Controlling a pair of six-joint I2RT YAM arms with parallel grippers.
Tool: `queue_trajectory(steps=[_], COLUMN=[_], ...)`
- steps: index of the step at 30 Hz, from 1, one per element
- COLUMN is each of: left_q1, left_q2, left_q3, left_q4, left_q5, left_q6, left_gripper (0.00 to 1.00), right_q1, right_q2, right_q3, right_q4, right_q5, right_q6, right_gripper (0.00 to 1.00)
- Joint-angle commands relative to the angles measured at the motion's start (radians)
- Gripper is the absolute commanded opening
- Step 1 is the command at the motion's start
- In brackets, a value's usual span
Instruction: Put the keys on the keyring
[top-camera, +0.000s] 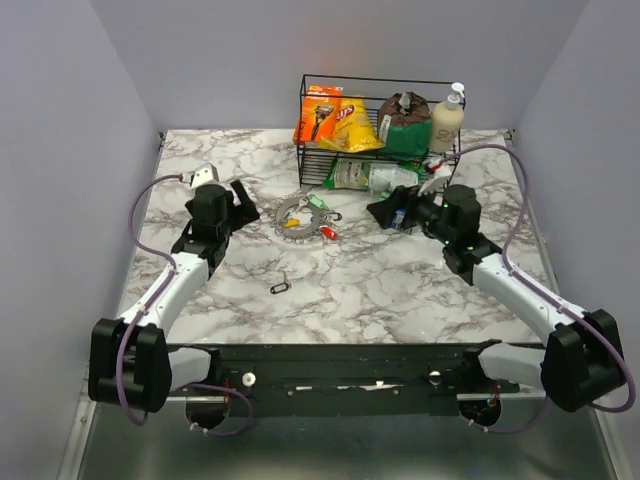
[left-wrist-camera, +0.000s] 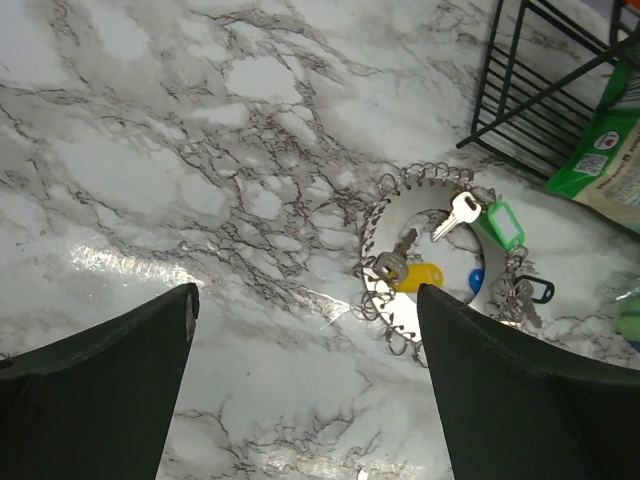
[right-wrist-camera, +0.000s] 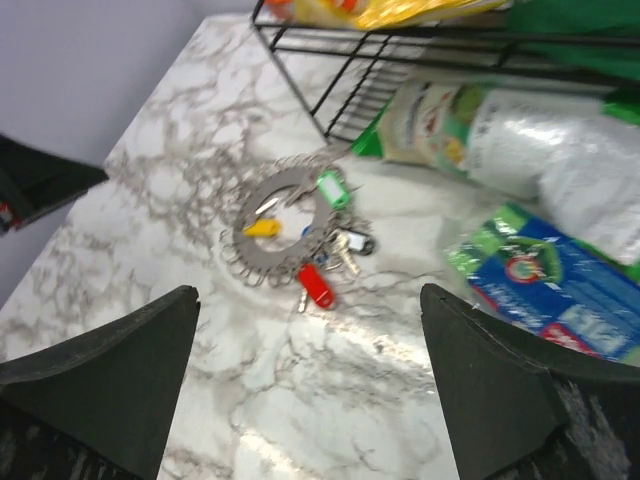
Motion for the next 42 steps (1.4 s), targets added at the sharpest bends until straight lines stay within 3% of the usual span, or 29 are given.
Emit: queue_trajectory(steps=[1, 11, 21, 26, 42], left_q1=[0.002, 0.004, 0.008, 0.008, 0.039], left_q2=[-0.042, -0.013, 0.109, 0.095, 0.109], left_q3=[0.072, 0.187, 0.498, 0.483, 0.542], left_q4=[-0.026, -0.174, -0.446, -0.446, -0.593], left_q5=[0.055, 0.146, 0.253, 0.313, 0.314], left_q6=[0.024, -0.021, 0.03, 0.027, 0.114], left_gripper=[0.99, 0.99, 0.99, 0.99, 0.99], right_q1=[0.118, 0.281, 0.379, 0.428, 0.496], right_q2=[0.083, 0.35, 0.528, 0.597, 0.771], right_q3=[0.054, 0.273, 0.471, 0.531, 0.694], right_q4=[-0.084, -0.237, -0.333, -0.359, -0.414], right_q5=[0.067, 0.119, 0.154, 0.195, 0.251], right_q6=[-0.08, -0.155, -0.161, -0.16, -0.123], right_gripper=[1.0, 1.0, 1.0, 1.0, 0.96])
